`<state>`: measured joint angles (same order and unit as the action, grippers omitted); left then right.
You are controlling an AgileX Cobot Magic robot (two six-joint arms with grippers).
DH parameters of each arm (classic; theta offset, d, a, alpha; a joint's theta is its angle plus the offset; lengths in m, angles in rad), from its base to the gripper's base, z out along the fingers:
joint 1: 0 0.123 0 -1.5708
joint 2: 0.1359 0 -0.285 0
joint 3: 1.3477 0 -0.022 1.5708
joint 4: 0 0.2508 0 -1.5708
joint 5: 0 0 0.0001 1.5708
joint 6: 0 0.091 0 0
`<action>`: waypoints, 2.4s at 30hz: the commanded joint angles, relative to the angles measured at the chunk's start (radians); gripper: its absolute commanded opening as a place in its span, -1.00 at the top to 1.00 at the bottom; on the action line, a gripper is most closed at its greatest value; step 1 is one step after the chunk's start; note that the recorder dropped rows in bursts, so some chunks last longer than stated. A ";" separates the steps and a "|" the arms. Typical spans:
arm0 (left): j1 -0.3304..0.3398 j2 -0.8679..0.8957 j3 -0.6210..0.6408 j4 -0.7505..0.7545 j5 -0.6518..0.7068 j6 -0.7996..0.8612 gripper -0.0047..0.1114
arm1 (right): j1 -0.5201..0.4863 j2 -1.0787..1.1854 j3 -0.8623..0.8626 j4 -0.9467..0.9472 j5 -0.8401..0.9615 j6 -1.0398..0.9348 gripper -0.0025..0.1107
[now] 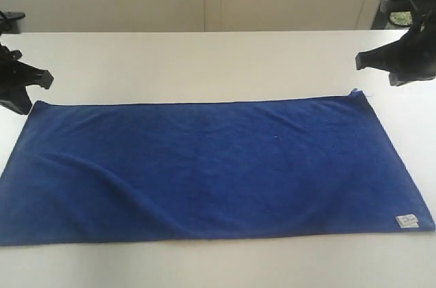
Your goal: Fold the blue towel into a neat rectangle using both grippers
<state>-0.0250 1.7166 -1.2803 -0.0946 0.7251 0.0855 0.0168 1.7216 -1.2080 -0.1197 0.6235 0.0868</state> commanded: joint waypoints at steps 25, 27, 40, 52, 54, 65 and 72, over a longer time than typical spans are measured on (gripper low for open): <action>0.002 -0.042 0.471 -0.008 -0.133 0.023 0.92 | -0.005 0.017 0.373 0.120 -0.019 -0.065 0.96; 0.002 -0.024 0.471 -0.008 -0.137 0.023 0.92 | -0.005 0.037 0.373 0.120 -0.019 -0.065 0.96; 0.002 0.008 0.471 0.095 -0.111 -0.063 0.92 | -0.005 0.055 0.373 0.061 0.028 -0.016 0.96; 0.002 0.008 0.471 0.095 -0.081 -0.061 0.92 | -0.005 0.055 0.373 0.041 0.053 0.003 0.96; 0.002 0.008 0.471 0.095 -0.077 -0.061 0.92 | -0.005 0.055 0.373 0.041 0.057 0.003 0.96; 0.002 0.008 0.471 0.104 -0.073 -0.061 0.92 | -0.005 0.055 0.373 0.038 0.077 0.003 0.96; 0.002 -0.016 0.424 0.095 -0.035 -0.061 0.92 | -0.005 0.030 0.366 0.039 0.038 0.003 0.96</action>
<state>-0.0250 1.7074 -0.8433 -0.0293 0.6376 0.0340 0.0168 1.7611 -0.8455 -0.0644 0.6621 0.0864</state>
